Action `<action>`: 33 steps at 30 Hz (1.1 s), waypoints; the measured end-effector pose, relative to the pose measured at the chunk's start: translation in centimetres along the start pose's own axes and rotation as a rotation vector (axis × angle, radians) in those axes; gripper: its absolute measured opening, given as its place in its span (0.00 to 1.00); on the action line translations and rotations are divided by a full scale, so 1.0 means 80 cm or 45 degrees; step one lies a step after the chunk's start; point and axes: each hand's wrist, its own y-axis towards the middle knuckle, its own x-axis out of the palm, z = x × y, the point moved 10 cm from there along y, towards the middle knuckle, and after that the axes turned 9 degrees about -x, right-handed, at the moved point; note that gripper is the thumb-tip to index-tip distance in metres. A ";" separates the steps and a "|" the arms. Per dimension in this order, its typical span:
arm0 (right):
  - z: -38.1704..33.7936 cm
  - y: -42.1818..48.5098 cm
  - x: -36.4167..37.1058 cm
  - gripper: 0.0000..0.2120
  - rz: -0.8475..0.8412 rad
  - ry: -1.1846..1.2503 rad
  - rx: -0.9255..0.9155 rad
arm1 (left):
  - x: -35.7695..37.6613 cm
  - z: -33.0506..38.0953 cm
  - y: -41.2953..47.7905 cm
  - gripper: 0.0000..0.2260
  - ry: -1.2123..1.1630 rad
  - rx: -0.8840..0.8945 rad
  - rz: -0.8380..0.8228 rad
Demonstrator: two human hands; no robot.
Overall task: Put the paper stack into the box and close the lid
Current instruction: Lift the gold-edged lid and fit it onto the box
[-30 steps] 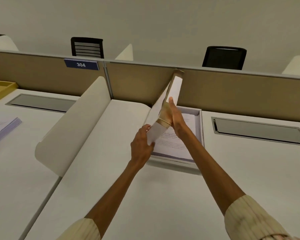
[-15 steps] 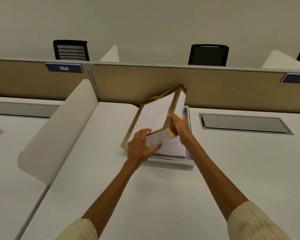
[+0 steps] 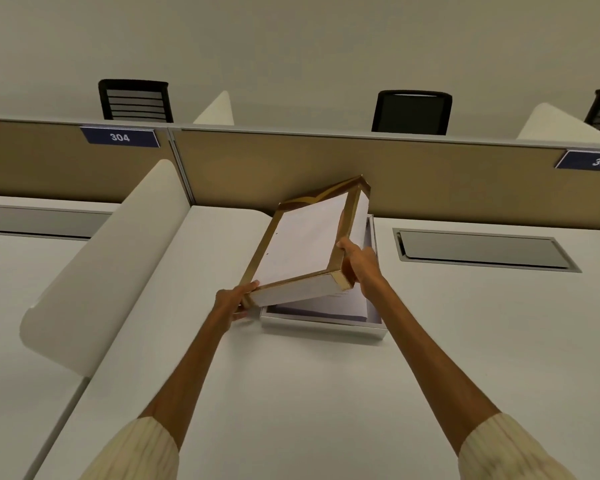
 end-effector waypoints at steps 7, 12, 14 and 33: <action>0.006 0.016 -0.023 0.26 0.078 -0.032 0.077 | 0.008 0.014 0.008 0.23 0.228 -0.012 0.011; 0.022 0.024 -0.043 0.23 0.097 -0.069 0.103 | 0.020 0.013 0.016 0.33 0.536 -0.065 -0.080; 0.028 0.025 -0.046 0.23 0.102 -0.080 0.106 | 0.022 0.018 0.017 0.35 0.614 -0.077 -0.098; 0.094 0.004 -0.056 0.23 0.085 -0.308 -0.005 | 0.001 0.034 0.001 0.38 0.723 -0.013 0.054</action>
